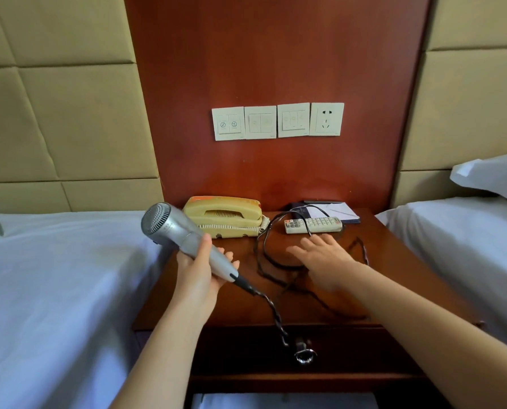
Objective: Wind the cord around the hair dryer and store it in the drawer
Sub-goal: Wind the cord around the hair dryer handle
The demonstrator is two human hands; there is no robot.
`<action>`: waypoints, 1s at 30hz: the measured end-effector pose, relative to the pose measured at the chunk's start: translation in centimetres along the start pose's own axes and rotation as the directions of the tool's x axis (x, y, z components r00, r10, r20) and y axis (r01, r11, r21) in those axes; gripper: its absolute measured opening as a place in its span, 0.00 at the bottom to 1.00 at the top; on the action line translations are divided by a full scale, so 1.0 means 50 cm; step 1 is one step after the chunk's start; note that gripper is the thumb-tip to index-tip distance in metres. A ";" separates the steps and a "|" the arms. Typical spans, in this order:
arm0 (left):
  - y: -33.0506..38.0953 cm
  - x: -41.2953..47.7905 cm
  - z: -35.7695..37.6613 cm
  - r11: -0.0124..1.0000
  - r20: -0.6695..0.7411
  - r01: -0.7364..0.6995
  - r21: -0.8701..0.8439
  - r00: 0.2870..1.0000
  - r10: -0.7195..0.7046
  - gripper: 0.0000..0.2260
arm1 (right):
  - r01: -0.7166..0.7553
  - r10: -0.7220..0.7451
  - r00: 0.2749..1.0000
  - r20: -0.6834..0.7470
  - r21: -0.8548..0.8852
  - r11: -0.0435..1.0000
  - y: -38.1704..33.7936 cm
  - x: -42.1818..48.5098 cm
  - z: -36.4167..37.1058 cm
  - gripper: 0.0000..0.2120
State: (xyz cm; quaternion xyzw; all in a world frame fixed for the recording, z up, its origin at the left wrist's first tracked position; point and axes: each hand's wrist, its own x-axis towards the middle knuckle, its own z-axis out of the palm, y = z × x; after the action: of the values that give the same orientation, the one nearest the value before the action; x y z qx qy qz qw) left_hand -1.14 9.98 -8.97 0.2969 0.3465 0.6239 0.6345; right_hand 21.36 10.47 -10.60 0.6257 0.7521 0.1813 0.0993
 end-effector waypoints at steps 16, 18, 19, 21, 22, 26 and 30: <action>0.014 0.002 0.033 0.949 -0.027 -0.008 -0.316 1.000 -0.001 0.13 | 0.092 -0.067 0.993 -0.093 0.996 -0.023 -0.107 -0.135 -0.109 0.26; 0.021 0.010 0.022 0.959 -0.047 -0.020 -0.282 0.999 0.007 0.11 | 0.109 -0.019 0.994 -0.110 0.994 -0.028 -0.094 -0.138 -0.118 0.26; 0.023 0.014 0.017 0.965 -0.059 -0.034 -0.258 0.998 0.020 0.10 | 0.102 -0.016 0.995 -0.102 0.995 -0.006 -0.090 -0.138 -0.124 0.25; 0.028 0.019 0.008 0.979 -0.084 -0.073 -0.189 0.995 0.058 0.09 | 0.071 -0.026 0.997 -0.068 0.992 0.106 -0.085 -0.135 -0.128 0.25; 0.030 0.022 0.003 0.985 -0.095 -0.094 -0.147 0.992 0.080 0.09 | 0.053 -0.031 0.998 -0.049 0.984 0.168 -0.084 -0.136 -0.128 0.24; 0.037 0.038 -0.022 0.984 -0.157 -0.164 -0.073 0.976 0.151 0.10 | 0.100 -0.107 0.992 -0.074 0.958 0.267 -0.075 -0.140 -0.119 0.18; 0.041 0.037 -0.029 0.983 -0.218 -0.182 -0.034 0.961 0.170 0.08 | 0.244 -0.190 0.965 -0.179 0.875 0.417 -0.082 -0.143 -0.107 0.17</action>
State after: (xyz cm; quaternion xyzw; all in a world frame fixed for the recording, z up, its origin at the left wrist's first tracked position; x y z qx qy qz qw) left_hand -3.52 11.83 -8.29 0.2406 0.3683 0.7151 0.5432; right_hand 17.03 2.04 -7.88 0.4769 0.8111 -0.2383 -0.2406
